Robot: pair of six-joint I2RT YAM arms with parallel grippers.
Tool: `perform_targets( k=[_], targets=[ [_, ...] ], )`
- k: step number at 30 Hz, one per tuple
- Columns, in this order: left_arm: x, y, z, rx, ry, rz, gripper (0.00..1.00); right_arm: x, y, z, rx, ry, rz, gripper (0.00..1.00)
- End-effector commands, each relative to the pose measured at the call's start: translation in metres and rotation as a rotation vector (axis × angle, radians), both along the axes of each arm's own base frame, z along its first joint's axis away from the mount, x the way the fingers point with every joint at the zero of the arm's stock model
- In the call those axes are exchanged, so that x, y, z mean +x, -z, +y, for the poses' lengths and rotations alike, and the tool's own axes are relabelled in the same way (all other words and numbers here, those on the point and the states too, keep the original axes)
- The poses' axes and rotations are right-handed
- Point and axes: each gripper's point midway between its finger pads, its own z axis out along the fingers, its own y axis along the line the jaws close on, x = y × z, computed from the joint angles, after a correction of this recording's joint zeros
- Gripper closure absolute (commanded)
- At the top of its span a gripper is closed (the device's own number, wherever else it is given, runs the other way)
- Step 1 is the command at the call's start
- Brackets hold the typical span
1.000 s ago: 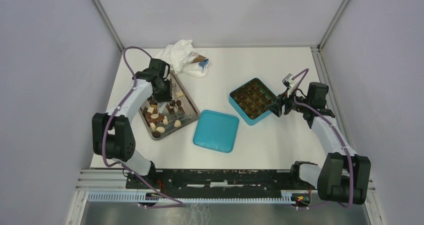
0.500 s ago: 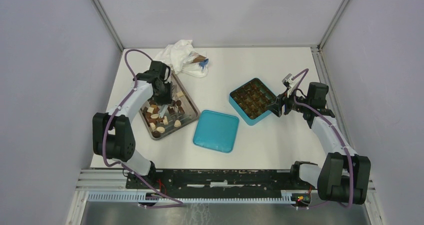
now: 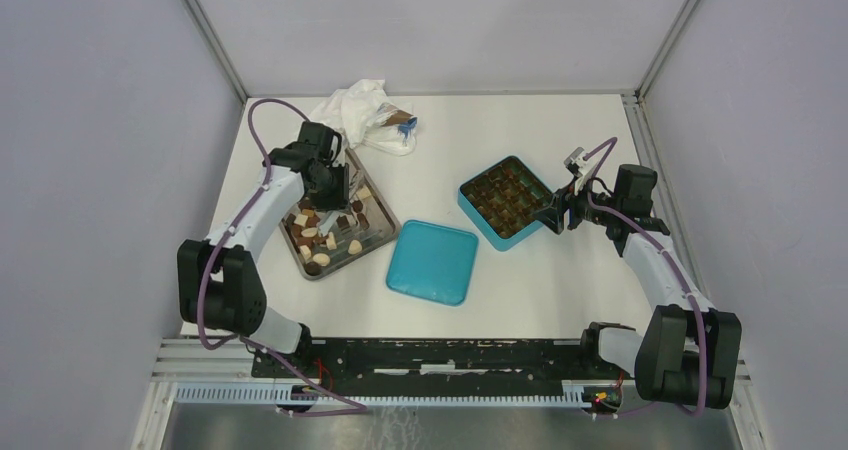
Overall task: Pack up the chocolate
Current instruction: Move the fake chocolate to the plate, then pick up the fake chocolate from the plate.
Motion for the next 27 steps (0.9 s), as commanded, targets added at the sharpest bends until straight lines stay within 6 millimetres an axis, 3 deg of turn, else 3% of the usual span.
perform_targets(
  k=[1,11,18,27],
  targets=[
    [0.003,-0.025,0.001,0.003,0.016,-0.084,0.68,0.008,-0.017,0.000,0.001,-0.020,-0.056,0.35],
    [-0.003,-0.025,-0.003,0.029,0.048,-0.076,0.57,0.008,-0.017,0.000,0.000,-0.019,-0.055,0.35],
    [-0.017,-0.032,0.004,0.044,0.013,-0.089,0.57,0.009,-0.016,0.000,0.000,-0.020,-0.051,0.35],
    [-0.035,-0.023,0.012,0.068,-0.026,-0.074,0.57,0.008,-0.015,0.000,0.001,-0.022,-0.048,0.35]
  ],
)
